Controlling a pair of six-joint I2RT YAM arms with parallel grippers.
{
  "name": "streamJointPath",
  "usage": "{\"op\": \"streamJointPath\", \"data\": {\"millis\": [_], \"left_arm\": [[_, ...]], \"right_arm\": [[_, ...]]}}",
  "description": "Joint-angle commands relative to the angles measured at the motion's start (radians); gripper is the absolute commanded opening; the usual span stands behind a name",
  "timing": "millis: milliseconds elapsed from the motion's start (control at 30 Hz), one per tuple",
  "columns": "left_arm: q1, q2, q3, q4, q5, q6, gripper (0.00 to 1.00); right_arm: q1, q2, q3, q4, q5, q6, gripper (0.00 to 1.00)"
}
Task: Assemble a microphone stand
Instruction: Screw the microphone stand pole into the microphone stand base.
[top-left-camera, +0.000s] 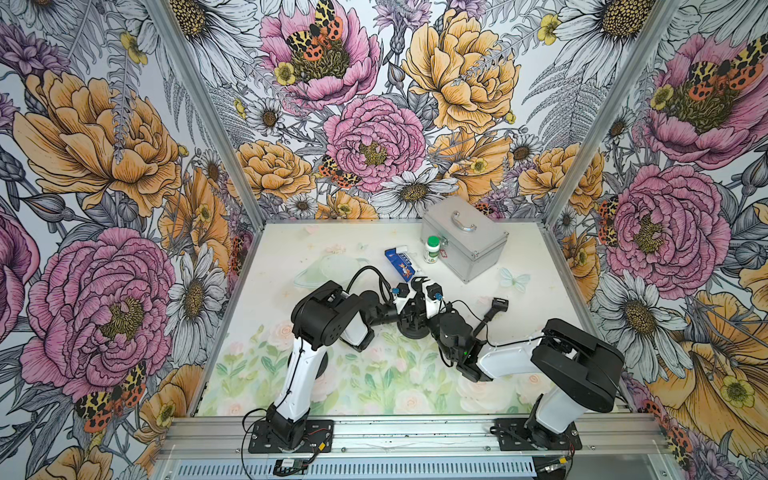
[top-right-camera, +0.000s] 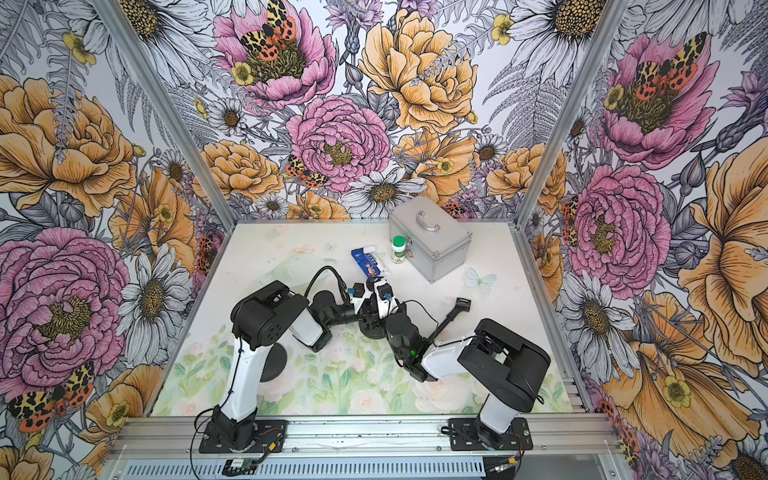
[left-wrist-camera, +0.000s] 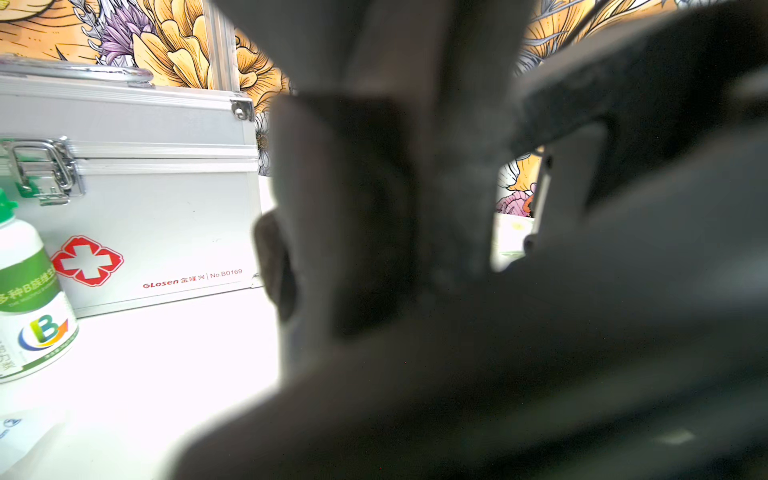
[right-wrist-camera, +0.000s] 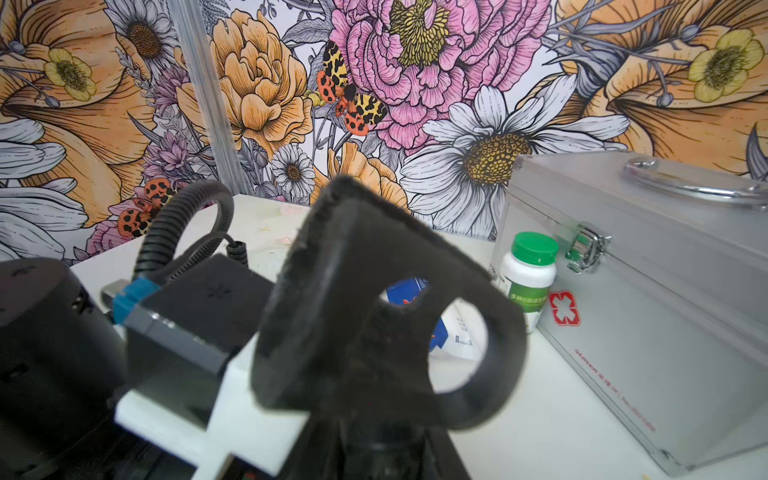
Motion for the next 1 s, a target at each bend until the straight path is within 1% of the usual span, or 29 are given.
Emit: {"op": "streamJointPath", "data": {"millis": [0,33,67,100,133,167,233,367,467,533,633,700,733,800,867,933,967], "left_arm": [[-0.032,0.004,0.003,-0.03,0.02,-0.032,0.1],[-0.03,0.005,0.004,-0.028,0.021,-0.034,0.1],[-0.029,0.005,0.004,-0.028,0.02,-0.034,0.1],[-0.029,0.005,0.005,-0.029,0.02,-0.034,0.1],[-0.029,0.004,0.006,-0.029,0.021,-0.034,0.1],[-0.03,0.005,0.006,-0.029,0.022,-0.034,0.1],[-0.03,0.006,0.006,-0.029,0.023,-0.034,0.1],[-0.03,0.007,0.008,-0.029,0.023,-0.037,0.1],[-0.028,0.008,0.009,-0.029,0.025,-0.037,0.09],[-0.027,0.008,0.01,-0.029,0.027,-0.038,0.1],[-0.027,0.011,0.012,-0.03,0.029,-0.038,0.1],[-0.027,0.012,0.012,-0.029,0.033,-0.04,0.1],[-0.026,0.013,0.014,-0.029,0.036,-0.041,0.1],[-0.026,0.015,0.016,-0.03,0.037,-0.043,0.1],[-0.024,0.016,0.017,-0.028,0.038,-0.044,0.09],[-0.024,0.016,0.017,-0.03,0.037,-0.046,0.09],[-0.025,0.017,0.018,-0.029,0.037,-0.046,0.09]], "right_arm": [[-0.031,0.005,-0.022,-0.142,-0.342,-0.224,0.08],[-0.068,-0.017,-0.029,-0.156,-0.493,-0.237,0.17],[-0.099,-0.035,-0.032,-0.167,-0.614,-0.225,0.22],[-0.157,-0.051,-0.032,-0.171,-0.733,-0.212,0.24],[-0.207,-0.063,-0.03,-0.164,-0.899,-0.194,0.3],[-0.244,-0.072,-0.031,-0.145,-1.04,-0.183,0.33],[-0.292,-0.09,-0.038,-0.116,-1.159,-0.179,0.35],[-0.388,-0.078,-0.013,-0.137,-1.277,-0.185,0.38],[-0.456,-0.023,0.039,-0.157,-1.386,-0.172,0.39],[-0.494,0.031,0.093,-0.164,-1.483,-0.148,0.39],[-0.523,0.108,0.18,-0.19,-1.624,-0.122,0.4],[-0.526,0.14,0.221,-0.216,-1.698,-0.15,0.42],[-0.526,0.146,0.231,-0.221,-1.719,-0.18,0.41],[-0.524,0.148,0.238,-0.23,-1.721,-0.224,0.41],[-0.528,0.148,0.257,-0.276,-1.708,-0.255,0.37],[-0.527,0.143,0.268,-0.322,-1.649,-0.275,0.21],[-0.525,0.139,0.265,-0.326,-1.598,-0.27,0.14]]}}
